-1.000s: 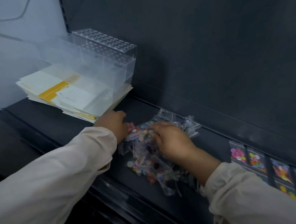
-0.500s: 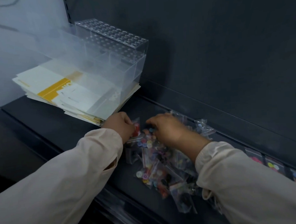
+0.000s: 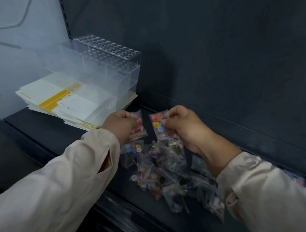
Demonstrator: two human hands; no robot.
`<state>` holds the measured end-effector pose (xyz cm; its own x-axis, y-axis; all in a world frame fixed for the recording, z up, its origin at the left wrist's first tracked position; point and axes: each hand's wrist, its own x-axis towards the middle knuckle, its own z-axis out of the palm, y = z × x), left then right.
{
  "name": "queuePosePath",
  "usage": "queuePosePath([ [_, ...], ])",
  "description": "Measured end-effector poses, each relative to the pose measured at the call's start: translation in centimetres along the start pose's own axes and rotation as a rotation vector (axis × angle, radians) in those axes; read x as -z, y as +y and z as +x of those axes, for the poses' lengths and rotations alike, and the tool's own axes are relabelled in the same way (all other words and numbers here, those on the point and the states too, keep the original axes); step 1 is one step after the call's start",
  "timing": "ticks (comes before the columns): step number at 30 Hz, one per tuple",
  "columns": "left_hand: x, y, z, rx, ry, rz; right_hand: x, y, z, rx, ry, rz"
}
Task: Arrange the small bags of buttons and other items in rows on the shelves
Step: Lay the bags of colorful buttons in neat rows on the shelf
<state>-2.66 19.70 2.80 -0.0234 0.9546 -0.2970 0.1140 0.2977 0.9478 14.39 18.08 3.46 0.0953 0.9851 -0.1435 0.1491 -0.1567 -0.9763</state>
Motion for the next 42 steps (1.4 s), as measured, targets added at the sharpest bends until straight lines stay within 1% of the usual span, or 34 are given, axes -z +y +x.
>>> queuePosePath([
  [2, -1.4, 0.8, -1.5, 0.046, -0.089, -0.057, 1.5, -0.5, -2.1, -0.097, -0.041, 0.195],
  [6, -5.0, 1.4, -5.4, 0.138, -0.281, -0.133, 4.9, -0.4, -6.6, -0.179, -0.090, 0.368],
  [9, -8.1, 0.7, -7.9, 0.175, -0.422, -0.125, 7.7, 0.6, -10.1, -0.189, -0.078, 0.365],
  [12, -11.4, -0.2, -10.6, 0.141, -0.533, -0.072, 10.6, 2.1, -13.3, -0.207, 0.017, 0.362],
  [17, -16.4, -1.4, -13.9, -0.012, -0.539, 0.125, 15.3, 4.2, -18.1, -0.268, 0.129, 0.382],
  [20, -20.1, -1.6, -16.4, -0.072, -0.621, 0.255, 18.8, 5.2, -21.6, -0.279, 0.157, 0.347],
  [23, -23.4, -2.3, -18.4, -0.117, -0.682, 0.333, 22.1, 6.4, -24.8, -0.296, 0.203, 0.357],
  [26, -26.4, -3.1, -20.6, -0.067, -0.754, 0.356, 25.0, 8.1, -27.9, -0.317, 0.265, 0.389],
  [28, -28.5, -3.5, -22.2, -0.014, -0.794, 0.329, 26.9, 9.0, -30.0, -0.320, 0.328, 0.376],
  [30, -30.4, -3.7, -23.8, 0.039, -0.779, 0.276, 28.9, 9.9, -32.0, -0.281, 0.426, 0.359],
  [33, -32.8, -4.0, -25.8, 0.088, -0.766, 0.253, 32.1, 11.5, -34.6, -0.208, 0.596, 0.201],
  [35, -34.3, -4.4, -27.0, 0.101, -0.784, 0.257, 34.2, 12.8, -36.1, -0.125, 0.690, 0.032],
  [37, -35.5, -4.7, -28.0, 0.117, -0.790, 0.267, 35.7, 14.2, -37.6, -0.053, 0.794, -0.278],
  [38, -36.0, -5.0, -28.5, 0.122, -0.789, 0.275, 36.3, 15.1, -38.3, -0.010, 0.829, -0.506],
  [39, -36.4, -5.1, -28.9, 0.122, -0.787, 0.285, 36.9, 16.1, -38.9, 0.036, 0.835, -0.745],
  [40, -36.8, -5.3, -29.3, 0.119, -0.783, 0.293, 37.3, 17.1, -39.5, 0.064, 0.793, -0.930],
  [41, -37.2, -5.5, -29.6, 0.117, -0.784, 0.300, 37.6, 18.3, -40.0, 0.071, 0.717, -1.050],
  [42, -37.4, -5.6, -29.9, 0.117, -0.786, 0.304, 37.6, 19.2, -40.5, 0.051, 0.628, -1.110],
])
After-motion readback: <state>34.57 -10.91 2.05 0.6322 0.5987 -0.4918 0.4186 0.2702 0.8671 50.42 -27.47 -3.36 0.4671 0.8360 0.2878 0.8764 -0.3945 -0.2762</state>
